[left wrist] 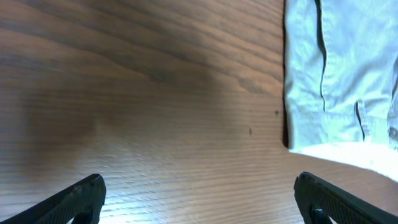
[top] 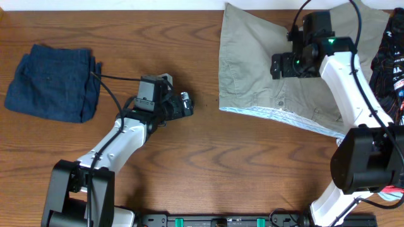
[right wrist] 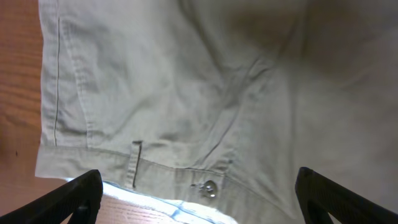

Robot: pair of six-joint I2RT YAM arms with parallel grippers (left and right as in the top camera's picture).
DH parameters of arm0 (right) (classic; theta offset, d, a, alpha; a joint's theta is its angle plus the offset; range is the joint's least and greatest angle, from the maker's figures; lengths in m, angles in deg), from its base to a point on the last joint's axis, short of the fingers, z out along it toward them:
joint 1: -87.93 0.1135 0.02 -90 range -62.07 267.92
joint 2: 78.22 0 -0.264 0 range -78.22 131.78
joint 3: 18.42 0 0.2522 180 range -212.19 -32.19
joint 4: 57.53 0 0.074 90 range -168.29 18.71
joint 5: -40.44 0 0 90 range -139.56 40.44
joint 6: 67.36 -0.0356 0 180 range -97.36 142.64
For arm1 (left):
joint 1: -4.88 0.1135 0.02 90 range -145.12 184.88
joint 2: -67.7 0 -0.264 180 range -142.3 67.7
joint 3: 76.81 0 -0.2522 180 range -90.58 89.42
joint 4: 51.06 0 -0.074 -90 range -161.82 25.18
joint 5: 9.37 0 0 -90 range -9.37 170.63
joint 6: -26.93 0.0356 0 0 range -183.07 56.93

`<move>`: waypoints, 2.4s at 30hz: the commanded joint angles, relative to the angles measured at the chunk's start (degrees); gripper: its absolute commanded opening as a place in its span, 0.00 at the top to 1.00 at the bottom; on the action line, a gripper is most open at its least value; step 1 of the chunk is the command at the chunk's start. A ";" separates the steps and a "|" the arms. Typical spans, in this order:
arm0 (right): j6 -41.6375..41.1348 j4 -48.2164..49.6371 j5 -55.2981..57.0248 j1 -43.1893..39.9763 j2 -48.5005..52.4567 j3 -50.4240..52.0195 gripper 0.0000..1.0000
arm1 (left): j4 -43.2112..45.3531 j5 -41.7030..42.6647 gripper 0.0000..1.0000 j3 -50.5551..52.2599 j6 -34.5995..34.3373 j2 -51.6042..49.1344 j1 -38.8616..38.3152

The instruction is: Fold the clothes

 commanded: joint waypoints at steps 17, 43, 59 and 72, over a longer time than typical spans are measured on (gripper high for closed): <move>16.52 13.14 -5.38 11.78 1.81 17.92 0.08 | -3.28 0.22 0.03 -1.22 -0.70 -0.09 -0.26; 9.31 19.71 -1.11 14.64 1.90 22.86 0.99 | -3.28 0.24 0.02 -1.22 -0.70 -0.09 -0.26; 9.14 24.30 -16.94 27.98 1.88 22.69 0.99 | -3.26 0.22 0.02 -1.22 -0.68 -0.09 -0.26; 11.72 29.33 1.90 27.28 1.90 22.64 0.44 | -3.26 -0.44 0.02 -1.22 -0.68 -0.09 -0.26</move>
